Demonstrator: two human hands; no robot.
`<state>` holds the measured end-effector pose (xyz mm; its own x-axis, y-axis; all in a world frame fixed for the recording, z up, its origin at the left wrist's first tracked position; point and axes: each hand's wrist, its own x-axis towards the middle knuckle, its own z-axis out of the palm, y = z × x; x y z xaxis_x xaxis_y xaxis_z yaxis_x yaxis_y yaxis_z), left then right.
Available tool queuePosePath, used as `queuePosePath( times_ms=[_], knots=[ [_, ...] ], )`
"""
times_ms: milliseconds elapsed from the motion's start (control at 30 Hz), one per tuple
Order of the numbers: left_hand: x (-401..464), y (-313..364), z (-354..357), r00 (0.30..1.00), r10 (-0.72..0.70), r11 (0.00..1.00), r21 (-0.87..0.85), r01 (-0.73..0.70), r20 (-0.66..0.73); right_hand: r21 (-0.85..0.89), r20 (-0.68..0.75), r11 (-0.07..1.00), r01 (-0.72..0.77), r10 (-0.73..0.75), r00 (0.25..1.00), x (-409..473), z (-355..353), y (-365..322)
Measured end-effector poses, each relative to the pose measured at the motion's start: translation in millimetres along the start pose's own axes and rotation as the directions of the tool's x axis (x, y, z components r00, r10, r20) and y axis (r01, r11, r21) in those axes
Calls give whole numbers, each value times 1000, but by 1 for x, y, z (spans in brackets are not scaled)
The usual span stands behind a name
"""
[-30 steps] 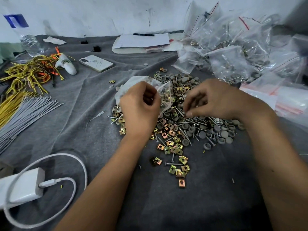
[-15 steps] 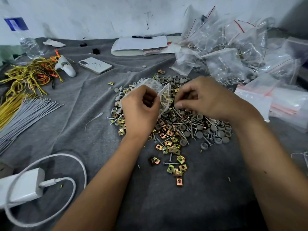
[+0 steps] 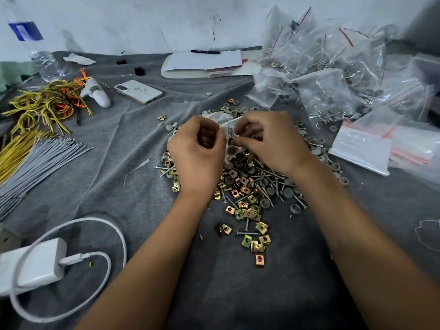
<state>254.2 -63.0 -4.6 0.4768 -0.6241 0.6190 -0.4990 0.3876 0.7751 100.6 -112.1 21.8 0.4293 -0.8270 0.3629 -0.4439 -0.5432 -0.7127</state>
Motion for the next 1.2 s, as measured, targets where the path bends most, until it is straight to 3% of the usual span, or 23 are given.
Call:
queuePosePath(
  times_ms=[133,233,300,367,467,700,900,1000,1200],
  knots=[
    [0,-2,0,1000,15,999,29,-16,27,104,-61,993,-58,65,996,-5,-17,-2],
    [-1,-4,1,999,8,999,45,-10,48,-15,-35,997,-70,70,997,-7,-36,-3],
    [-1,-4,1,998,2,999,50,-4,57,-172,183,983,-70,101,978,-7,-49,-6],
    [-1,-4,2,998,-4,999,46,2,62,-291,435,952,-93,218,874,-9,-55,-11],
    [-1,-5,2,997,-26,999,43,23,74,-401,572,908,-124,354,740,-13,-50,-16],
    [-2,-5,1,996,-44,998,43,41,80,-494,546,865,-87,387,743,-12,-37,-22],
    [-2,-2,2,997,-16,999,51,12,82,-470,473,875,-119,364,803,-13,-41,-17],
    [-2,-2,2,995,3,998,66,-10,96,-437,495,880,-186,408,767,-14,-45,-18],
    [-2,-3,1,994,-16,998,66,9,109,-533,519,831,-158,469,714,-15,-36,-25]
  ],
)
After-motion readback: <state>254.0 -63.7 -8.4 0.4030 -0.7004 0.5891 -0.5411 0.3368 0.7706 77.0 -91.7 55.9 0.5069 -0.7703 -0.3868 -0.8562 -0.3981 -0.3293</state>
